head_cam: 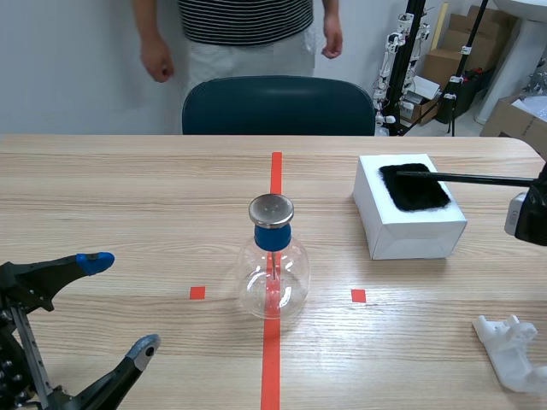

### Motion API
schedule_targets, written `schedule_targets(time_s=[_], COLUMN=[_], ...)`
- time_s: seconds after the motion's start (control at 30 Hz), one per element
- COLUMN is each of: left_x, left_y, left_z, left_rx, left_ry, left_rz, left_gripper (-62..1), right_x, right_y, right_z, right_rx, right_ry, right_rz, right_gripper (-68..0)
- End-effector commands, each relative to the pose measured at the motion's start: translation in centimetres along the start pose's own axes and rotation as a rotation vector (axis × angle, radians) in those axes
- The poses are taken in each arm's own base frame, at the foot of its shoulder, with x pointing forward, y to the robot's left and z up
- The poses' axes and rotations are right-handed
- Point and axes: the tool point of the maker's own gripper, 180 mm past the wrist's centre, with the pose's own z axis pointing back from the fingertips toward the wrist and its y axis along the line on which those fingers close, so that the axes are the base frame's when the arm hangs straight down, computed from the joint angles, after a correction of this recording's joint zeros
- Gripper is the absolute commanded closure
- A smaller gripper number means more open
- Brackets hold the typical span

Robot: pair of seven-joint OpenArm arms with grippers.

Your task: Do the electroscope experiment. rub the rod on the fur

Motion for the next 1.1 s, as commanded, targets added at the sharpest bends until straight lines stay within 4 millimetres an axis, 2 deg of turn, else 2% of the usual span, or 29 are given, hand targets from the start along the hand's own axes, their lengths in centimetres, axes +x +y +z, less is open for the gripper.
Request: schedule_targets(time_s=[0.0,0.13,0.37,0.57,0.73,0.8,0.97,1.07], left_x=[0.5,0.5,0.5,0.5,0.5,0.5,0.5,0.5], left_y=[0.2,0.2,0.2,0.2,0.2,0.2,0.2,0.2], left_z=[-0.1,-0.1,-0.1,-0.1,-0.1,-0.1,-0.1,-0.1], left_rx=[0.005,0.005,0.005,0.005,0.005,0.005,0.005,0.005], left_ry=[-0.023,-0.023,-0.023,-0.023,-0.023,-0.024,-0.023,-0.023], left_rz=[-0.006,-0.006,-0.006,-0.006,-0.006,-0.006,-0.006,-0.006], left_gripper=[-62.3,-62.3,-62.3,-62.3,-62.3,-62.3,-62.3,-62.3], right_x=[-1.4,-2.7,-0.8,-2.6,-0.9,-0.8,-2.6,-2.8], right_y=[-1.8,-1.8,-1.4,-1.2,-0.8,-0.7,-0.8,-0.8], right_z=[-0.3,-0.2,-0.2,0.0,0.1,0.1,0.2,0.2], right_rx=[-0.046,-0.045,-0.031,-0.026,-0.013,-0.010,-0.014,-0.014], right_ry=[0.049,0.122,0.014,0.111,0.016,0.012,0.108,0.115], right_rz=[0.001,-0.013,0.005,0.010,0.042,0.047,0.039,0.028], right_gripper=[-0.6,-0.6,-0.6,-0.6,-0.6,-0.6,-0.6,-0.6])
